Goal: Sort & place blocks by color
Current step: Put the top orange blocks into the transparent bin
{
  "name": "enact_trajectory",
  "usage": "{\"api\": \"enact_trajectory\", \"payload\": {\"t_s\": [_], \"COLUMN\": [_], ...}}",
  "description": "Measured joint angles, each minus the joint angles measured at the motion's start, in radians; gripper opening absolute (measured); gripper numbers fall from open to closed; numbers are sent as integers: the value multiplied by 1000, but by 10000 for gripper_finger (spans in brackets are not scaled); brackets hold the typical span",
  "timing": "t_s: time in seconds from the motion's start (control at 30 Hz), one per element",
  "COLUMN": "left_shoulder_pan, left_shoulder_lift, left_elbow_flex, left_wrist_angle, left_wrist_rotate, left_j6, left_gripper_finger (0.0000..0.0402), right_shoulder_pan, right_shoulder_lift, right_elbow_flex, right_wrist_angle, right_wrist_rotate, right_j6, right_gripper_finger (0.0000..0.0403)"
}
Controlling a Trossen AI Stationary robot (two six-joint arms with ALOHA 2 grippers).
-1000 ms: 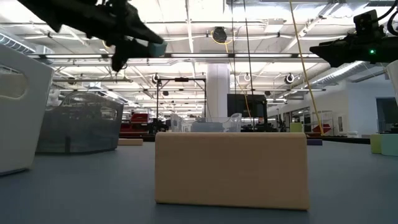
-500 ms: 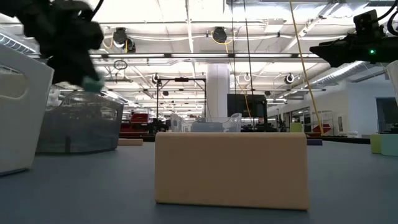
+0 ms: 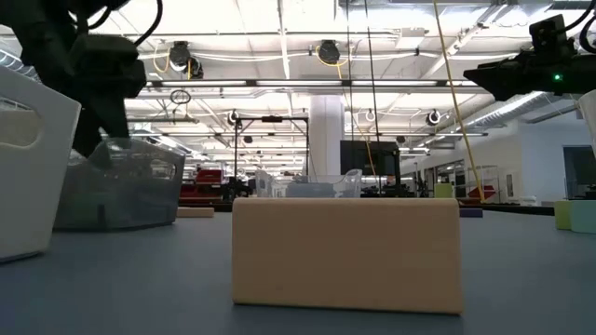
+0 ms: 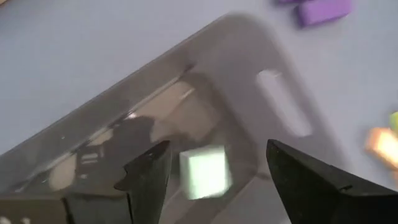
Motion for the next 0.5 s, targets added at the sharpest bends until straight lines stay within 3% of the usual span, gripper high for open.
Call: {"api": "enact_trajectory", "payload": {"t_s": [0.17,0.3,0.5], "left_shoulder_pan": [1,27,225], "left_shoulder_lift": [-57,-75,-13], "left_elbow_flex": [0,1,1], "left_wrist_angle": [99,232,300], "left_wrist_rotate": [-75,-222,-267], "left_j6": [86,295,633], "left_gripper_finger": [265,266,266], "right_shoulder_pan": [0,0,0], "right_shoulder_lift": [0,0,0], "right_elbow_flex": [0,0,0], "right_wrist_angle": [0,0,1], "right_wrist_rotate": [0,0,0], "right_j6": [0,0,0], "right_gripper_finger": [281,281,281]}}
